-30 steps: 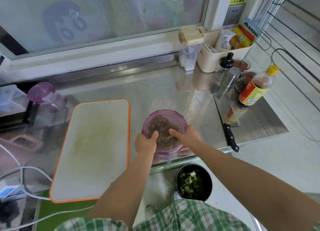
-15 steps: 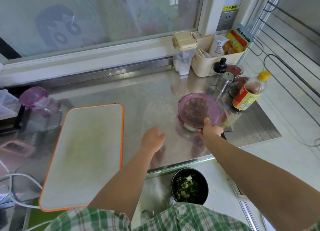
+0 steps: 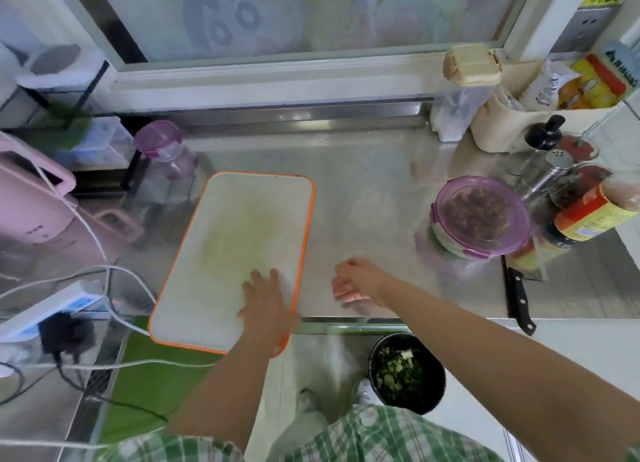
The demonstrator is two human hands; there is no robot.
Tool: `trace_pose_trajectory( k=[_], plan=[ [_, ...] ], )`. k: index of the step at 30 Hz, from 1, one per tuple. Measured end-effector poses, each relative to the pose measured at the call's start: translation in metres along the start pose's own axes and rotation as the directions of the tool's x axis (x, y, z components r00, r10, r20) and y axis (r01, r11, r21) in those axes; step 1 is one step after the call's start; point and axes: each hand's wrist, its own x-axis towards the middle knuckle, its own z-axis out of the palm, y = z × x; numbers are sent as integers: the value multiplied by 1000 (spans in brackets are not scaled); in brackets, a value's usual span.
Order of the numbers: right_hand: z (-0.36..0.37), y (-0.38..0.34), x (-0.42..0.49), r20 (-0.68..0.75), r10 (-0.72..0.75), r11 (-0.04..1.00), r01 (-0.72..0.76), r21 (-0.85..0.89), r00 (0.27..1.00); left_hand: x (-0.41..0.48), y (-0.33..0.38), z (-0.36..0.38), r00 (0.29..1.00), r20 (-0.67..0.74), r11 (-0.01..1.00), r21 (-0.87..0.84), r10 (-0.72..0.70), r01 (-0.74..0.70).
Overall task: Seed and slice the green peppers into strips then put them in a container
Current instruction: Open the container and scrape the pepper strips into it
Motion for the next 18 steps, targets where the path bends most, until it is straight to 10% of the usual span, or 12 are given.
trace_pose_trajectory(
  k=[6,9,14,18],
  plan=[
    [45,6,29,-117,-240,947,206,-246,964,-13,-2,6,998,54,985,167,24,-32],
    [58,8,37,22,-547,577,396,-714,837,-25,-7,7,995,75,976,207,61,-75],
    [71,21,41,260,-524,24,320,-947,811,-47,-23,18,978,80,936,287,190,-205],
    [63,45,36,212,-575,-40,232,-972,790,-54,-25,26,966,41,912,323,255,-254]
  ],
)
